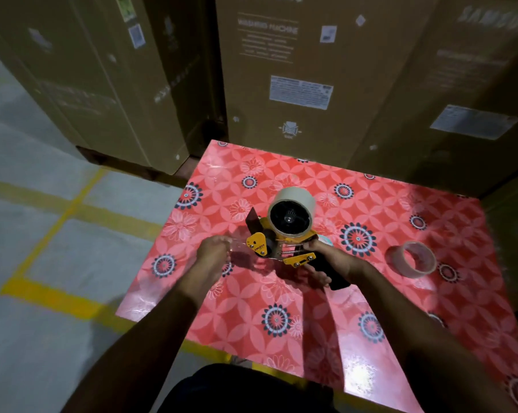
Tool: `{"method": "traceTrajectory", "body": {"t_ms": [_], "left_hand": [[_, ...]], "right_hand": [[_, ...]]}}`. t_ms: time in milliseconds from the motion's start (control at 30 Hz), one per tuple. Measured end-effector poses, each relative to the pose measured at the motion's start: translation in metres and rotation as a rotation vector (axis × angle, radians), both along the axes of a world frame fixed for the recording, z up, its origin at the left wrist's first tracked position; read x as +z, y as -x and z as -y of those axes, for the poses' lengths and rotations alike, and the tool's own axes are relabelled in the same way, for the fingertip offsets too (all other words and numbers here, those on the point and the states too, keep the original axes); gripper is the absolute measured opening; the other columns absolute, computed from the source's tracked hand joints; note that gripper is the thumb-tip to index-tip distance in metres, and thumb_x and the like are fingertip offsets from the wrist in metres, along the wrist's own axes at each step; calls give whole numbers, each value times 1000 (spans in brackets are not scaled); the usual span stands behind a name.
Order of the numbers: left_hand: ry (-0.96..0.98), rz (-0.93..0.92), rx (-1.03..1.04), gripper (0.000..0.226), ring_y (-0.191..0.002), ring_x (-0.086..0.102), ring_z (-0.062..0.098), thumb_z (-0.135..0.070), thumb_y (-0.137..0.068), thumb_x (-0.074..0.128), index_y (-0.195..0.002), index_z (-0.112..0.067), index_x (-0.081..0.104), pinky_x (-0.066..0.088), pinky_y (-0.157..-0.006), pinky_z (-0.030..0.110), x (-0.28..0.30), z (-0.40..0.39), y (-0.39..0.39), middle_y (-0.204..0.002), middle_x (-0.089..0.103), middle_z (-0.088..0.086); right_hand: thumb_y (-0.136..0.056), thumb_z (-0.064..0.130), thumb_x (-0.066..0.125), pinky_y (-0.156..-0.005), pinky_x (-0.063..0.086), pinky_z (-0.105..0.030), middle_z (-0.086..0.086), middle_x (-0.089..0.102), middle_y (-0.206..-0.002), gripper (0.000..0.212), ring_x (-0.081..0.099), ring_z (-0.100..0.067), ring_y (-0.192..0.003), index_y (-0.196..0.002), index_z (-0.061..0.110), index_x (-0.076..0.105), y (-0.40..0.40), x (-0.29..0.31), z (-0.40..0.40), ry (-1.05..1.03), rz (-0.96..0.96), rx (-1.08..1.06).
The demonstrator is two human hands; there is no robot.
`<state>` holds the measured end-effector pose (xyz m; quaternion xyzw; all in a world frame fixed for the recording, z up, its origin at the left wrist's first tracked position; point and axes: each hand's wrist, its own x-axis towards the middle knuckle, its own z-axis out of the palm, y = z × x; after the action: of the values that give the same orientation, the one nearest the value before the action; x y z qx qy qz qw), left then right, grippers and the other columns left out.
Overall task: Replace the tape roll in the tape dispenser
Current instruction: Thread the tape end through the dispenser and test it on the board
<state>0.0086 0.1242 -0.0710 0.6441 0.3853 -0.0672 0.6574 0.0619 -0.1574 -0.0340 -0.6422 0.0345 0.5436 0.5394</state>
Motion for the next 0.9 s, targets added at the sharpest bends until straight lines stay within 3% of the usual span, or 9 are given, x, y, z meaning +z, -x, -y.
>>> {"method": "traceTrajectory", "body": {"t_ms": [100, 200, 300, 500, 567, 633, 667, 767, 900], "left_hand": [[-53, 14, 9, 30, -59, 46, 16, 13, -90, 47, -75, -10, 61, 39, -56, 24, -5, -22, -2, -67, 56, 6], [-101, 21, -40, 27, -66, 49, 15, 10, -91, 50, -77, -11, 62, 42, -77, 33, -9, -38, -10, -74, 58, 5], [-160, -16, -18, 27, -70, 52, 21, 7, -88, 51, -75, -13, 63, 43, -76, 35, -18, -53, -14, -75, 61, 5], [-683, 30, -206, 19, -84, 54, 20, 3, -94, 49, -93, -2, 67, 35, -68, 27, -26, -71, -5, -87, 60, 5], [-782, 102, -275, 21, -79, 62, 26, 4, -91, 50, -82, -8, 65, 42, -66, 27, -39, -74, 0, -81, 64, 4], [-910, 93, -320, 11, -85, 62, 29, -9, -88, 56, -79, -13, 61, 51, -80, 39, -52, -78, 9, -82, 64, 6], [-987, 66, -315, 7, -93, 59, 29, -20, -86, 63, -85, -13, 61, 49, -89, 45, -57, -80, 12, -90, 63, 8], [-1043, -61, -202, 47, -119, 49, 32, -37, -78, 79, -111, -13, 57, 41, -102, 51, -49, -89, 13, -119, 58, 12], [-1207, 163, -463, 48, -134, 45, 30, -35, -94, 60, -135, -13, 50, 37, -112, 49, -52, -87, 25, -142, 54, 13]], "right_hand": [[-68, 67, 66, -39, 26, -23, -2, 37, -47, 62, 31, -12, -33, -68, 8, 51, -5, -1, -4, -33, -6, 24], [-70, 65, 66, -40, 25, -24, -1, 39, -47, 57, 32, -12, -33, -65, 10, 54, -10, -1, -14, -33, -13, 17], [-72, 67, 61, -44, 19, -29, 0, 39, -48, 55, 30, -13, -35, -63, 12, 54, -14, -3, -25, 5, 52, 28], [-95, 47, 56, -40, 25, -22, 2, 45, -49, 43, 32, -11, -36, -73, 10, 61, -8, -12, -45, 29, 155, 12], [-97, 44, 53, -41, 25, -23, 2, 45, -49, 45, 32, -12, -37, -83, 3, 62, -6, -16, -52, 35, 152, 12], [-97, 44, 54, -40, 28, -23, 2, 45, -50, 46, 33, -12, -38, -91, 0, 62, -5, -20, -55, 70, 174, 8], [-98, 42, 53, -40, 30, -23, 3, 46, -48, 46, 34, -11, -37, -87, -1, 62, -5, -20, -55, 74, 172, 4], [-91, 50, 60, -43, 26, -25, 1, 46, -49, 46, 33, -14, -39, -76, 7, 67, -2, -19, -55, 66, 166, 28], [-90, 57, 61, -52, 30, -27, -19, 56, -69, 67, 40, -28, -52, -92, -10, 69, -1, -31, -53, 93, 146, 30]]}}
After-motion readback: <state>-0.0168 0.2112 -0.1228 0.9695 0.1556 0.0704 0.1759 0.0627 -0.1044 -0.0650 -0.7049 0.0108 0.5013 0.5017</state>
